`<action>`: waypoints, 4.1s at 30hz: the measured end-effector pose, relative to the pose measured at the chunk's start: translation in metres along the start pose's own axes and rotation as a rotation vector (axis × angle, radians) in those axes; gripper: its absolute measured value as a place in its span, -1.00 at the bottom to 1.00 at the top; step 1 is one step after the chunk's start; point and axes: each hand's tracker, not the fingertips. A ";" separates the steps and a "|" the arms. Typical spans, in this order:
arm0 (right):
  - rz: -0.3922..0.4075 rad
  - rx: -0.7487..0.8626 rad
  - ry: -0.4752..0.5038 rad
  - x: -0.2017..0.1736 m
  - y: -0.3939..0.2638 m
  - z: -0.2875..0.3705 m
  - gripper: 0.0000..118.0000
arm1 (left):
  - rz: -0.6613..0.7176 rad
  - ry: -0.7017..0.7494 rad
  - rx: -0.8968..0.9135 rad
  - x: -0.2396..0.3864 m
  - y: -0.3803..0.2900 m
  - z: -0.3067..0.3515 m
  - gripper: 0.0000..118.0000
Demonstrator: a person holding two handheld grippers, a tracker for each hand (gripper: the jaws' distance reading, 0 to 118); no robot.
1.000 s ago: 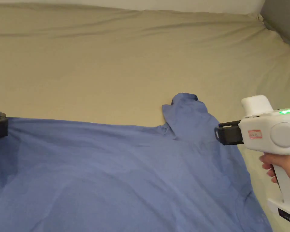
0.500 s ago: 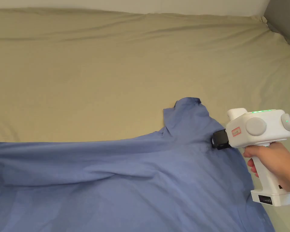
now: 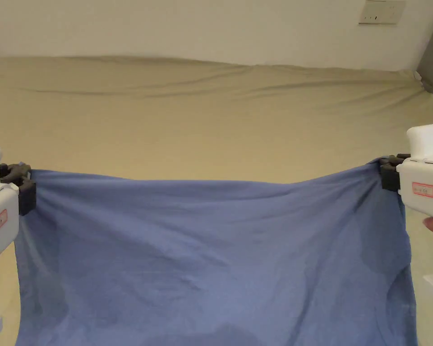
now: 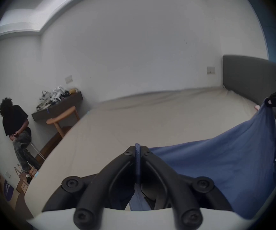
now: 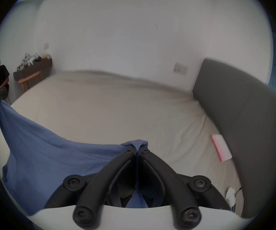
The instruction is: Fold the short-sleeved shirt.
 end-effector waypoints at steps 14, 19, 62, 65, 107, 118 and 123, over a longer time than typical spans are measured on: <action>0.004 0.460 -0.130 0.018 0.087 0.238 -0.96 | 0.038 0.134 0.404 -0.050 0.126 0.183 -0.95; 0.041 0.575 -0.201 0.026 0.118 0.278 -0.96 | 0.057 0.150 0.513 -0.053 0.158 0.220 -0.95; 0.237 0.561 -0.459 0.032 0.328 0.040 -0.96 | -0.112 0.260 0.346 -0.047 0.346 -0.036 -0.95; 0.187 0.522 -0.418 0.032 0.328 0.016 -0.96 | -0.099 0.273 0.341 -0.050 0.346 -0.058 -0.95; -0.022 -0.509 0.181 -0.030 -0.255 0.121 -0.96 | -0.468 -0.147 -0.663 0.001 -0.231 0.105 -0.95; -0.007 -0.702 0.189 -0.034 -0.265 0.139 -0.96 | -0.457 -0.210 -0.740 0.005 -0.238 0.119 -0.95; -0.039 -0.779 0.204 -0.041 -0.286 0.118 -0.96 | -0.425 -0.231 -0.794 0.002 -0.254 0.104 -0.95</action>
